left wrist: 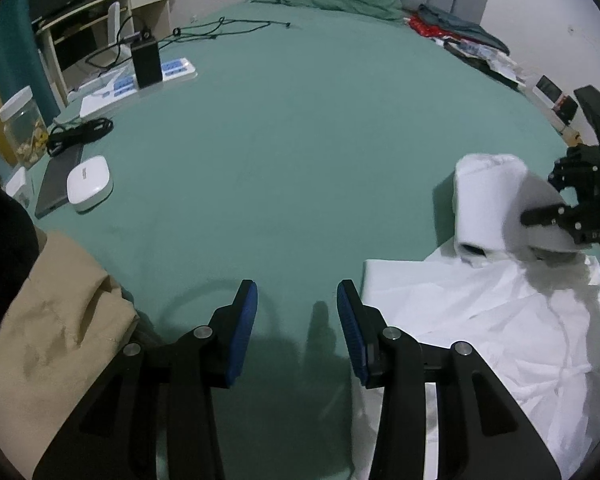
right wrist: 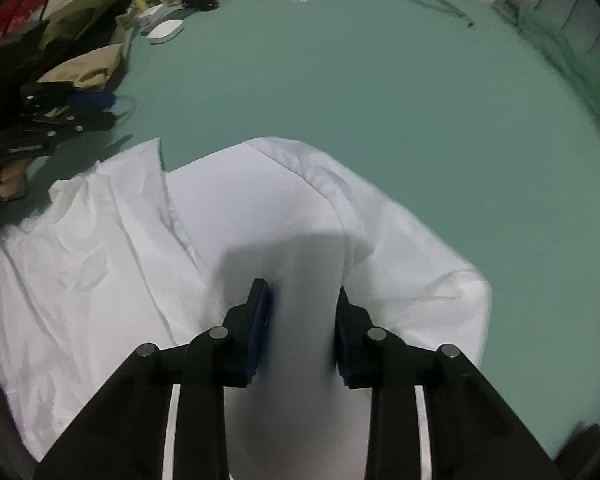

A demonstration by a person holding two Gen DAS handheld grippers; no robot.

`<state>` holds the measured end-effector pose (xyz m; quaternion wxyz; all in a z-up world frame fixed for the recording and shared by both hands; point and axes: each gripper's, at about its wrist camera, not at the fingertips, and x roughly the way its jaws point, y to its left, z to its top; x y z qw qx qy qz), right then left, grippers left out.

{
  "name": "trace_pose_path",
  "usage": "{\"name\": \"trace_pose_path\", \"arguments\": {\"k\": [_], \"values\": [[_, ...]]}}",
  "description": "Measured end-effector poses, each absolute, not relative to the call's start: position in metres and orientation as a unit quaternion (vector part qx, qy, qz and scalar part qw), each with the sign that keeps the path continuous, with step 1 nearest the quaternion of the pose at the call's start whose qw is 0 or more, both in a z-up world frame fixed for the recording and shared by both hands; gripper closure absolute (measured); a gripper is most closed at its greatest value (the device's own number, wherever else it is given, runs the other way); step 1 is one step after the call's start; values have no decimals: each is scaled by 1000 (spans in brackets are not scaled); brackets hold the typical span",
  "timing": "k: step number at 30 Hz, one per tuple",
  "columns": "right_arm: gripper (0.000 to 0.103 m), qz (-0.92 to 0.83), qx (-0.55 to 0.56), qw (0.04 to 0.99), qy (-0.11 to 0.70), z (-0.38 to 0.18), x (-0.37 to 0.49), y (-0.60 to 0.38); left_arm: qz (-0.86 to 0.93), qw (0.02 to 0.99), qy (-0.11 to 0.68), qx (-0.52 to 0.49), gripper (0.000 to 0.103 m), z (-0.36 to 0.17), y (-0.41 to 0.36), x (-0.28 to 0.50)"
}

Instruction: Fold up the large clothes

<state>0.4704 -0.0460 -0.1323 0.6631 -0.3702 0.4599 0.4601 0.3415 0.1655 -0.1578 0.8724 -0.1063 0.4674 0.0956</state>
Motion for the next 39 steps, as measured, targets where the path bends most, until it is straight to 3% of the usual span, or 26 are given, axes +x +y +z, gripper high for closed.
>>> {"name": "trace_pose_path", "arguments": {"k": [8,15,21,24,26,29,35,39], "values": [[77,359,-468,733,339,-101,423,-66,76,879,459,-108,59,-141,154,330],[78,277,-569,738,233,-142,313,-62,34,881,458,-118,59,-119,129,296],[76,272,-539,755,256,-162,269,-87,16,877,467,-107,59,-113,101,276],[65,266,-504,774,275,-158,263,-98,7,872,478,-99,59,-120,89,273],[40,271,-459,792,297,-152,260,-104,3,871,482,-96,59,-125,81,272],[21,277,-426,804,309,-152,248,-111,-2,864,495,-91,59,-134,67,273],[19,316,-320,804,390,-155,238,-136,-16,860,504,-72,59,-141,47,277],[19,315,-269,821,394,-139,239,-167,-25,865,498,-61,59,-140,34,283]]}}
